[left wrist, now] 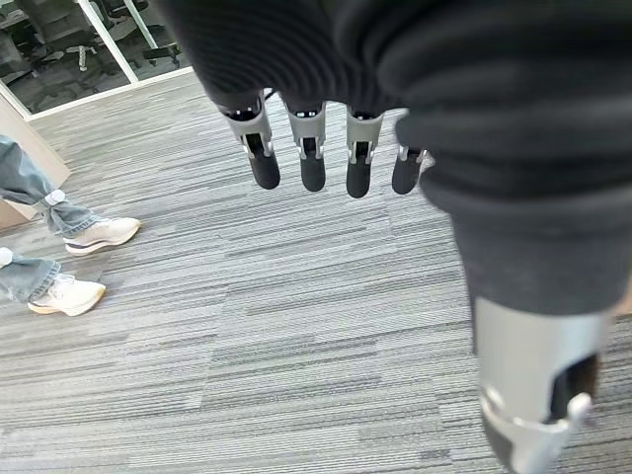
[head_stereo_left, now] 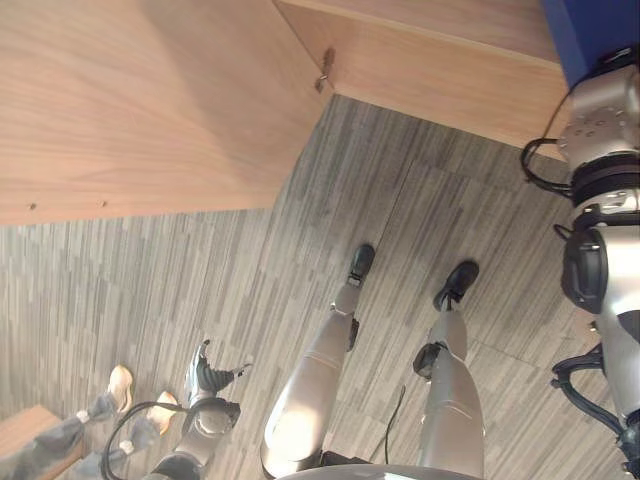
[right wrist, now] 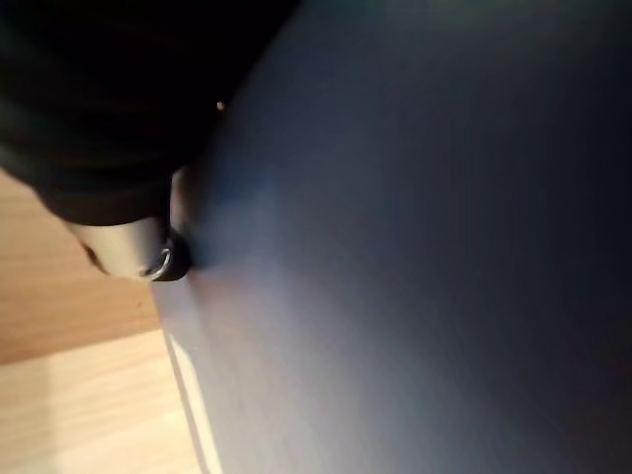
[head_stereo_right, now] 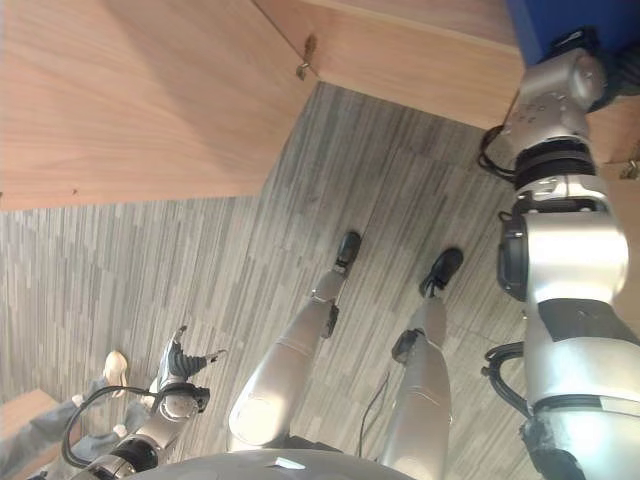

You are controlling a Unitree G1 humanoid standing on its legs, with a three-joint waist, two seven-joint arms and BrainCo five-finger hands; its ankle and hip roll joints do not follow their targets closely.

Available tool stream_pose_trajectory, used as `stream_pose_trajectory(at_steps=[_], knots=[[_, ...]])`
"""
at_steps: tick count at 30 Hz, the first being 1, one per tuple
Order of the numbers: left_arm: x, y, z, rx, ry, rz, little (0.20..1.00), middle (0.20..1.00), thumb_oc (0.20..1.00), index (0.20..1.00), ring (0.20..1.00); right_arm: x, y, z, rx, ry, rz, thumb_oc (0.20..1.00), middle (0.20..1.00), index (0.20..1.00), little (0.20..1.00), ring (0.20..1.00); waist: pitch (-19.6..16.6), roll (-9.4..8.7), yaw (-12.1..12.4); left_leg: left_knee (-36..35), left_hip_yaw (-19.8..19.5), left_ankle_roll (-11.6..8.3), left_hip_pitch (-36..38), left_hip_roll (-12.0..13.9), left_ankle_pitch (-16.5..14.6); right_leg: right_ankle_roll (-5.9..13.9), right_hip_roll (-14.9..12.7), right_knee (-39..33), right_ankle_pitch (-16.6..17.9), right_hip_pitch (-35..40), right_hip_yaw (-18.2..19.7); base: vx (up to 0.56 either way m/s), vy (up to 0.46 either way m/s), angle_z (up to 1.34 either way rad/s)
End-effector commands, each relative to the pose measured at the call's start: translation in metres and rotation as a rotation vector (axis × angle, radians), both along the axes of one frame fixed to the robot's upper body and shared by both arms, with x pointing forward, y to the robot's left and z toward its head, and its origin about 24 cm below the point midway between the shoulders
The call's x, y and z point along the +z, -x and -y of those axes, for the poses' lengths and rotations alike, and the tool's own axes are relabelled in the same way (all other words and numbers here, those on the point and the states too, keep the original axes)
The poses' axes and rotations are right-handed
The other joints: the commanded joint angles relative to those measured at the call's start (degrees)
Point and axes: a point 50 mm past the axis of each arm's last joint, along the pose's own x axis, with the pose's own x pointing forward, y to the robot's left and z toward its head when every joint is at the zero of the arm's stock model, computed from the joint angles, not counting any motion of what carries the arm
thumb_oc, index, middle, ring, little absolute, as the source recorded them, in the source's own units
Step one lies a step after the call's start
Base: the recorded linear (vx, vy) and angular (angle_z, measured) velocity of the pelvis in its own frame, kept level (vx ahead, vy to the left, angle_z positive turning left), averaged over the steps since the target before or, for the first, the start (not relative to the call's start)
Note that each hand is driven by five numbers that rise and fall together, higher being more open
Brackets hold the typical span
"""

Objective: Put the empty folder in the office cabinet

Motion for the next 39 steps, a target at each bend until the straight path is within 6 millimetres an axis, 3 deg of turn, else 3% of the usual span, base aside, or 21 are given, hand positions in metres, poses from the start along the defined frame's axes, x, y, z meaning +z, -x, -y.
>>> stream_pose_trajectory(at_steps=[1,11,15,19,22,23,24,25,28,29,30,31,32,34,35,36,37,39], knots=[[0.002,0.0,-0.018,-0.033,-0.088,-0.021,1.0,1.0,1.0,1.0,1.0,0.041,0.015,0.01,-0.042,0.235,0.093,0.2,0.2,0.2,0.2,0.2,-0.99,1.46,1.12,-14.15,-0.87,-2.58,3.09,0.55,2.31,6.26,-0.82,-0.29,-10.12,5.25,-2.37,0.02,-0.009,0.12],[0.002,-0.001,-0.016,-0.047,-0.097,-0.034,1.0,1.0,1.0,1.0,1.0,0.033,0.018,0.023,-0.078,0.215,0.055,0.2,0.2,0.2,0.2,0.2,-0.86,1.3,0.85,-14.15,-0.6,-2.19,3.66,0.5,1.98,6.43,-0.93,-0.29,-9.97,5.52,-1.57,0.0,0.015,0.04],[0.0,0.002,-0.017,-0.029,-0.103,-0.043,1.0,1.0,1.0,1.0,1.0,0.03,0.014,0.016,-0.059,0.208,0.061,0.2,0.2,0.2,0.2,0.2,-0.15,0.52,0.84,-13.33,-0.16,-0.93,4.17,0.37,1.44,6.56,-1.27,-0.29,-9.74,5.21,0.09,-0.02,0.088,-0.03],[0.0,-0.001,-0.018,-0.027,-0.113,-0.051,1.0,1.0,1.0,1.0,1.0,0.029,0.012,0.01,-0.042,0.208,0.079,0.2,0.2,0.2,0.2,0.2,1.26,-0.4,0.49,-3.46,-0.76,0.46,-0.76,-2.19,-2.98,6.63,-3.01,0.42,-9.7,5.07,1.19,-0.07,0.063,-0.17],[-0.001,0.0,-0.021,-0.027,-0.131,-0.071,1.0,1.0,1.0,1.0,1.0,0.032,0.013,0.008,-0.048,0.198,0.099,0.2,0.2,0.2,0.2,0.2,0.76,0.32,0.61,1.95,-0.88,1.63,-2.29,-3.8,-8.03,7.2,-5.1,6.38,-13.35,3.95,2.75,0.05,0.085,-0.07],[-0.001,-0.002,-0.023,-0.023,-0.141,-0.07,1.0,1.0,1.0,1.0,1.0,0.033,0.014,0.008,-0.048,0.197,0.106,0.2,0.2,0.2,0.2,0.2,0.87,0.61,0.31,3.29,-0.88,1.62,-2.54,-4.25,-8.72,7.11,-6.03,8.07,-12.85,2.67,3.26,0.02,0.143,0.04],[0.002,-0.002,-0.031,0.006,-0.157,-0.065,1.0,1.0,1.0,1.0,1.0,0.035,0.013,0.002,-0.042,0.196,0.116,0.2,0.2,0.2,0.2,0.2,1.94,0.91,-0.15,4.86,-0.33,1.25,-2.49,-3.89,-9.6,7.69,-7.5,8.91,-9.93,0.05,2.38,0.03,0.108,0.03],[0.002,-0.003,-0.032,0.011,-0.157,-0.063,1.0,1.0,1.0,1.0,1.0,0.036,0.012,0.0,-0.039,0.195,0.118,0.2,0.2,0.2,0.2,0.2,2.0,0.83,-0.05,5.25,-0.27,1.23,-2.49,-3.64,-10.39,7.98,-7.22,8.78,-9.91,0.15,2.59,0.07,0.043,0.02],[0.002,0.0,-0.037,0.028,-0.161,-0.071,1.0,1.0,1.0,1.0,1.0,0.037,0.012,-0.001,-0.037,0.188,0.119,0.2,0.2,0.2,0.2,0.2,2.68,0.46,-0.48,6.33,0.07,1.12,-1.23,-2.32,-11.93,9.35,-7.09,6.31,-5.7,-2.5,2.1,0.12,-0.021,-0.04],[0.0,0.003,-0.038,0.029,-0.158,-0.082,1.0,1.0,1.0,1.0,1.0,0.035,0.012,0.003,-0.044,0.178,0.112,0.2,0.2,0.2,0.2,0.2,2.71,0.68,-0.68,6.85,-0.23,1.12,0.18,-1.8,-12.54,9.7,-7.15,5.53,-5.69,-3.86,2.62,0.27,-0.077,-0.03],[-0.003,0.009,-0.033,0.004,-0.143,-0.103,1.0,1.0,1.0,1.0,1.0,0.031,0.016,0.016,-0.065,0.165,0.094,0.2,0.2,0.2,0.2,0.2,3.57,1.23,-1.09,12.18,-0.15,1.03,3.27,-1.12,-15.4,9.38,-7.89,4.31,-6.02,-5.71,2.73,0.18,-0.054,-0.02],[-0.003,0.009,-0.033,0.004,-0.143,-0.103,1.0,1.0,1.0,1.0,1.0,0.031,0.016,0.016,-0.065,0.165,0.094,0.2,0.2,0.2,0.2,0.2,3.57,1.23,-1.09,12.18,-0.15,1.03,3.27,-1.12,-15.4,9.38,-7.89,4.31,-6.02,-5.71,2.73,0.26,-0.179,-0.24],[-0.008,0.015,-0.029,-0.019,-0.136,-0.133,1.0,1.0,1.0,1.0,1.0,0.024,0.02,0.031,-0.089,0.156,0.069,0.2,0.2,0.2,0.2,0.2,4.52,1.71,-1.53,19.58,-0.58,0.92,4.54,-1.45,-19.21,8.45,-8.62,3.22,-6.3,-5.14,2.21,0.21,-0.186,-0.11],[-0.01,0.017,-0.027,-0.038,-0.14,-0.156,1.0,1.0,1.0,1.0,1.0,0.012,0.024,0.045,-0.111,0.14,0.046,0.2,0.2,0.2,0.2,0.2,5.05,1.93,-2.44,26.39,-2.04,1.17,4.67,-2.4,-22.92,8.14,-9.11,2.86,-5.92,-3.96,2.41,0.21,-0.186,0.13],[-0.01,0.018,-0.028,-0.043,-0.144,-0.161,1.0,1.0,1.0,1.0,1.0,0.009,0.024,0.047,-0.112,0.137,0.044,0.2,0.2,0.2,0.2,0.2,5.51,2.02,-2.81,27.71,-2.12,1.22,4.05,-3.08,-22.89,7.84,-9.82,3.03,-5.28,-3.87,1.68,0.14,-0.11,0.45],[-0.012,0.019,-0.027,-0.058,-0.146,-0.174,1.0,1.0,1.0,1.0,1.0,-0.001,0.027,0.055,-0.122,0.122,0.032,0.2,0.2,0.2,0.2,0.2,5.46,2.03,-3.71,29.68,-3.15,1.31,4.33,-3.83,-24.14,8.02,-10.09,3.25,-4.72,-3.23,2.6,0.19,-0.262,0.9],[-0.011,0.017,-0.026,-0.09,-0.162,-0.175,1.0,1.0,1.0,1.0,1.0,-0.009,0.036,0.07,-0.161,0.103,0.032,0.2,0.2,0.2,0.2,0.2,5.12,1.8,-4.69,31.19,-5.25,1.2,4.9,-4.92,-25.81,8.11,-9.49,4.26,-4.29,-2.02,6.11,0.27,-0.355,1.25],[-0.009,0.015,-0.028,-0.084,-0.161,-0.165,1.0,1.0,1.0,1.0,1.0,-0.014,0.032,0.064,-0.145,0.07,0.051,0.2,0.2,0.2,0.2,0.2,5.0,1.18,-5.47,31.83,-4.91,1.05,4.26,-4.4,-27.05,8.11,-9.27,5.96,-3.05,-1.79,6.44,0.12,-0.303,1.06]])
